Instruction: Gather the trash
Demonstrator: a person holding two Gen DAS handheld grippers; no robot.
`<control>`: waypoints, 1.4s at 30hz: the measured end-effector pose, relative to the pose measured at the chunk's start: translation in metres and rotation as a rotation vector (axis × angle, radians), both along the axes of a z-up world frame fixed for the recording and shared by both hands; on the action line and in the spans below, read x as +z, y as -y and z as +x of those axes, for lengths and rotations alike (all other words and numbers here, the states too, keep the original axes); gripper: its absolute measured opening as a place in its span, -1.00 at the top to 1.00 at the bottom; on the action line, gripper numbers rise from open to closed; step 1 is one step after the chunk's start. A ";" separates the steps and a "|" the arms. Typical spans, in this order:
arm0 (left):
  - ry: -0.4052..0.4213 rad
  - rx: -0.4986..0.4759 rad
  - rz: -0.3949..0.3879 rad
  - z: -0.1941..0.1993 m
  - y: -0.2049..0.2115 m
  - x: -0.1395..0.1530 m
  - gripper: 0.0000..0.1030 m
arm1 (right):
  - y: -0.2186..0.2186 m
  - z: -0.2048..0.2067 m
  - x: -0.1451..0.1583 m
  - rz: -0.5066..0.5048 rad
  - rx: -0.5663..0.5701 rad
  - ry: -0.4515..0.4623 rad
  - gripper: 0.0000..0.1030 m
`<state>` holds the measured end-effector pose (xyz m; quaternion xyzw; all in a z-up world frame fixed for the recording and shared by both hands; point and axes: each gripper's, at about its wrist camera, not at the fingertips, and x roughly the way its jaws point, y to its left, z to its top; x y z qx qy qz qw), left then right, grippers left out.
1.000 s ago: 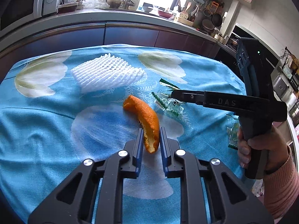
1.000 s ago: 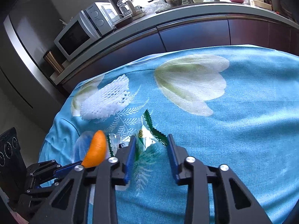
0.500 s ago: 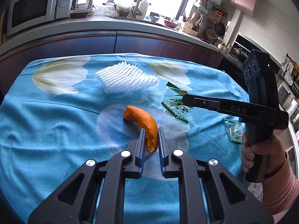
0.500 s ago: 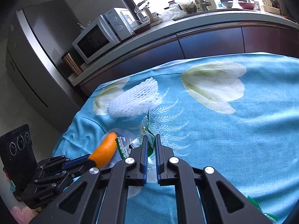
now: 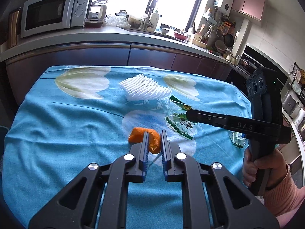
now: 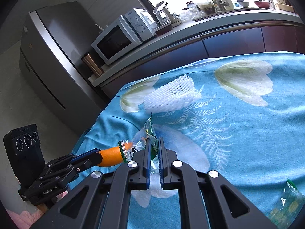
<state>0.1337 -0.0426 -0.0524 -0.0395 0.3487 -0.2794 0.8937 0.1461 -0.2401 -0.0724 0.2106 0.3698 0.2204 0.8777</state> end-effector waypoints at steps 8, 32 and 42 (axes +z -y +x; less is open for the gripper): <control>0.029 0.044 -0.003 -0.014 -0.027 0.012 0.77 | -0.021 -0.003 0.004 0.017 0.040 0.011 0.88; 0.064 0.196 0.008 -0.036 -0.107 0.025 0.78 | -0.082 -0.006 0.012 0.045 0.165 0.037 0.88; 0.079 0.234 0.009 -0.043 -0.127 0.032 0.78 | -0.105 -0.003 0.017 0.050 0.212 0.043 0.88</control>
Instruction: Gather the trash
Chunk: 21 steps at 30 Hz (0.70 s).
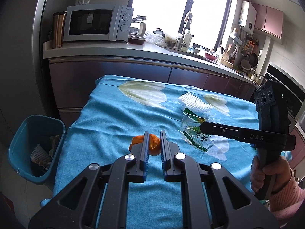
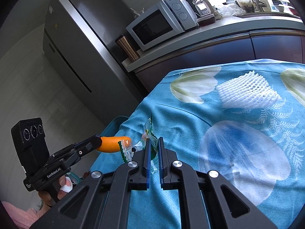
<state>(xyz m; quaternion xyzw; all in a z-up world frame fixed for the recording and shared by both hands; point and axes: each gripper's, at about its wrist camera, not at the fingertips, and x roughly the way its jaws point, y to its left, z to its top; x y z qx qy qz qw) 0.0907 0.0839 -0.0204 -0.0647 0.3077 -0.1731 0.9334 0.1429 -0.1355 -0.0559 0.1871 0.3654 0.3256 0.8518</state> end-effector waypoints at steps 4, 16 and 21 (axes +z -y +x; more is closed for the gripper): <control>0.002 0.016 -0.001 -0.002 -0.007 0.002 0.78 | -0.010 0.003 0.001 0.000 0.020 0.002 0.88; 0.012 0.059 -0.006 -0.005 -0.031 0.007 0.78 | -0.039 0.008 0.001 -0.001 0.074 -0.003 0.88; 0.014 0.078 -0.010 -0.007 -0.041 0.008 0.78 | -0.052 0.013 0.002 0.001 0.094 -0.004 0.88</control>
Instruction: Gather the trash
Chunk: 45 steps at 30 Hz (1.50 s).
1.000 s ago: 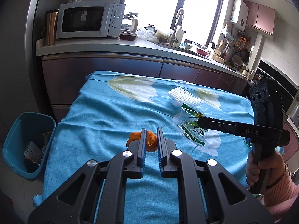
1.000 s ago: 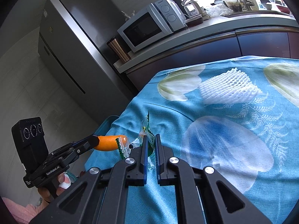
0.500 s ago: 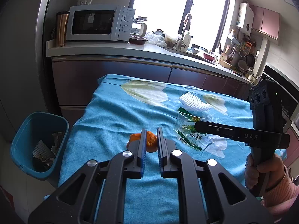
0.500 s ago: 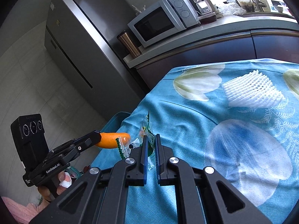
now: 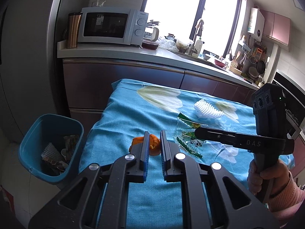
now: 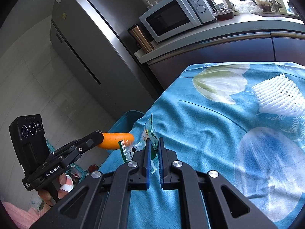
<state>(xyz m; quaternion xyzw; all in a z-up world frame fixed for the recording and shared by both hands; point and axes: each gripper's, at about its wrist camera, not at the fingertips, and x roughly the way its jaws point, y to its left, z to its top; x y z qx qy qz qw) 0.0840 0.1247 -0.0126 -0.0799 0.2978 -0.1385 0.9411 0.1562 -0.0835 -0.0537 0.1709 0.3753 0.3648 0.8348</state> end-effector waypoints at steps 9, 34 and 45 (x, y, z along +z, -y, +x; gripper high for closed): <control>0.009 0.024 0.008 0.000 -0.014 0.003 0.78 | -0.019 0.006 0.001 -0.008 0.037 0.004 0.88; 0.018 0.080 0.013 -0.002 -0.040 0.005 0.78 | -0.058 0.020 -0.002 -0.025 0.107 0.004 0.88; 0.023 0.114 0.015 0.000 -0.053 0.006 0.78 | -0.074 0.024 0.000 -0.045 0.135 0.018 0.88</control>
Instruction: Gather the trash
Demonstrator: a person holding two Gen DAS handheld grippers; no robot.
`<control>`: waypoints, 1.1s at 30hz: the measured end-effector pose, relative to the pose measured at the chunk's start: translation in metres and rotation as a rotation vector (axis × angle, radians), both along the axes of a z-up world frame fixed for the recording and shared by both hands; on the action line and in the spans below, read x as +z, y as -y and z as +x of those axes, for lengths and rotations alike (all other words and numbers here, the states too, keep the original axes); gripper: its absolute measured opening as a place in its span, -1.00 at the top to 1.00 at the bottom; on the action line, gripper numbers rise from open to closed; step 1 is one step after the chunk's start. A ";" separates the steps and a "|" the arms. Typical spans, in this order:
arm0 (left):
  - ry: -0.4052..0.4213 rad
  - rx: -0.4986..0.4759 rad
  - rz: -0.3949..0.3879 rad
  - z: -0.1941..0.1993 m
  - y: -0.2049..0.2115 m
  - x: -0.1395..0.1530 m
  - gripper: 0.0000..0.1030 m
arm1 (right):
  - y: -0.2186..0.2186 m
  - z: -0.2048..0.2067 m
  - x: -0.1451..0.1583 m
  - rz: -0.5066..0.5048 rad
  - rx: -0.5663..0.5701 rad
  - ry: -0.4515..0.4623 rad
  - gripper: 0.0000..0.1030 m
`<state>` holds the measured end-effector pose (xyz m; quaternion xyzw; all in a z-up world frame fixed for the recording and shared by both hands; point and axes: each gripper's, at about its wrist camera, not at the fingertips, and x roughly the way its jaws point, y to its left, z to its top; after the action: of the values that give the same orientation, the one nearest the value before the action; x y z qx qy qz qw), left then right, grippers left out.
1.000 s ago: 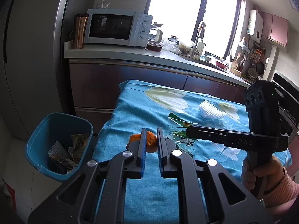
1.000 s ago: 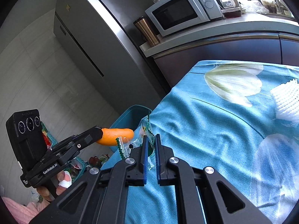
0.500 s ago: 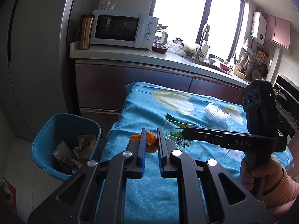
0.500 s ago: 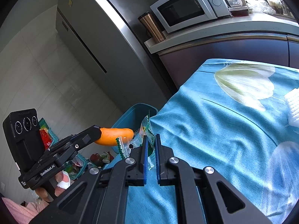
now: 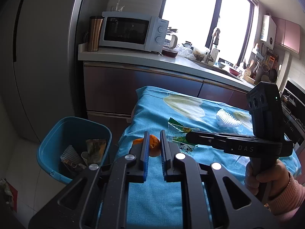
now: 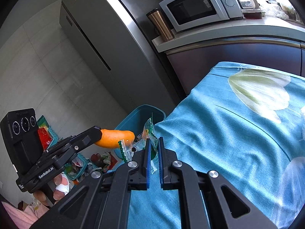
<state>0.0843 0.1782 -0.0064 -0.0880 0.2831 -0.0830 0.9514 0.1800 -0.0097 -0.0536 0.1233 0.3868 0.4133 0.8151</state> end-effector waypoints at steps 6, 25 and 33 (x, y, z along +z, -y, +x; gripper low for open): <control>0.001 0.019 -0.001 0.001 -0.009 0.000 0.78 | -0.007 0.003 0.001 0.000 0.011 -0.002 0.88; -0.008 0.092 -0.012 0.006 -0.041 -0.003 0.78 | -0.040 0.011 0.003 -0.020 0.063 -0.003 0.88; -0.019 0.127 -0.007 0.010 -0.055 -0.007 0.78 | -0.055 0.014 0.003 -0.041 0.084 -0.005 0.88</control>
<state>0.0947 0.2328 -0.0136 -0.1101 0.2858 -0.0228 0.9517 0.1939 0.0449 -0.0503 0.0911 0.4018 0.4388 0.7985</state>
